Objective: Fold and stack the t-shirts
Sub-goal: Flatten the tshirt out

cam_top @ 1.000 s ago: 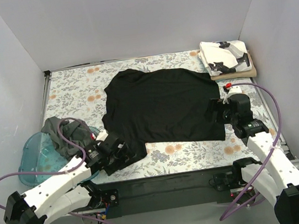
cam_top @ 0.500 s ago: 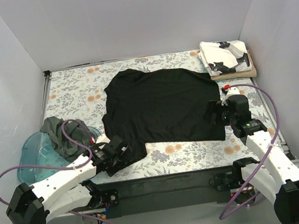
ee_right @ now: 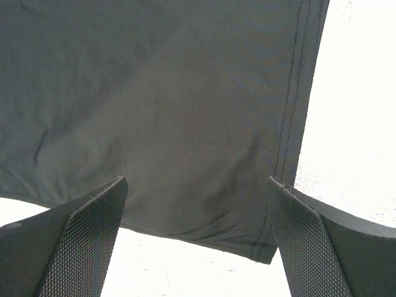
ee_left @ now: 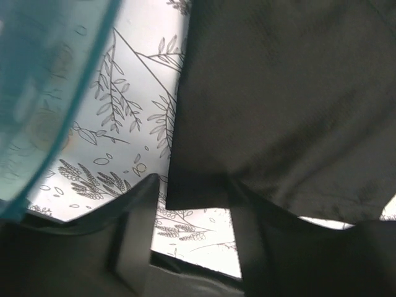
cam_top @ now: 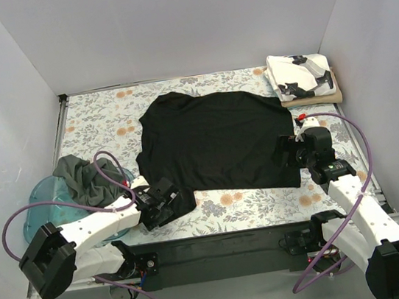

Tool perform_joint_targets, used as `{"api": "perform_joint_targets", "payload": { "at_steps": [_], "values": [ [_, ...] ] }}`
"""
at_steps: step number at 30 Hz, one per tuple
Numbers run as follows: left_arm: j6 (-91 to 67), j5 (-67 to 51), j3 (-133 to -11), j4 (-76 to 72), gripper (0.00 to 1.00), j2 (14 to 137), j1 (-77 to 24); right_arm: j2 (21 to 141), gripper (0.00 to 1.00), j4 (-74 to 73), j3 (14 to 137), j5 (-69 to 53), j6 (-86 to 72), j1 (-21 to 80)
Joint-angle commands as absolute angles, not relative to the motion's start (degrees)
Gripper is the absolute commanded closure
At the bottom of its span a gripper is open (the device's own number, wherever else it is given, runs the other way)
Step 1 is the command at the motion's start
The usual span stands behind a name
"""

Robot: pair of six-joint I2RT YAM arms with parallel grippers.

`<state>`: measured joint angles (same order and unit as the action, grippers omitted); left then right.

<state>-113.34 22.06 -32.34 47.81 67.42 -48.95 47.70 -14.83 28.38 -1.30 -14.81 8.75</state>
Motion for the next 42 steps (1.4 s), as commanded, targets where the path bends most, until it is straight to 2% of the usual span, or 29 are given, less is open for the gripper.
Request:
{"api": "perform_joint_targets", "payload": {
  "at_steps": [1,3,12,17,23,35,42],
  "values": [
    [-130.5,23.9,-29.6,43.9,0.59,69.9,-48.7,46.9,0.02,-13.0,28.7,-1.1,-14.2,8.7],
    [-130.0,24.3,-29.4,43.2,0.65,69.9,-48.7,46.9,0.02,-13.1,28.7,-1.1,-14.2,8.7],
    [-127.2,24.0,-29.4,38.9,0.72,72.7,-48.7,45.9,0.02,-13.7,28.7,-2.4,-14.1,8.7],
    [-126.2,24.0,-31.1,39.3,1.0,74.6,-48.7,44.5,0.02,-14.6,28.7,-1.8,-14.1,8.7],
    [-123.8,23.5,-31.4,39.5,1.0,71.5,-48.7,43.5,0.02,-19.1,29.3,-0.7,-15.3,8.7],
    [-116.7,25.4,-34.2,38.8,1.0,59.8,-48.7,36.2,0.02,-31.0,24.3,6.8,-30.8,8.6],
    [-113.8,27.9,-35.9,38.7,1.0,56.1,-48.7,41.3,0.04,-30.7,22.9,7.1,-35.1,8.7]
  ]
}}
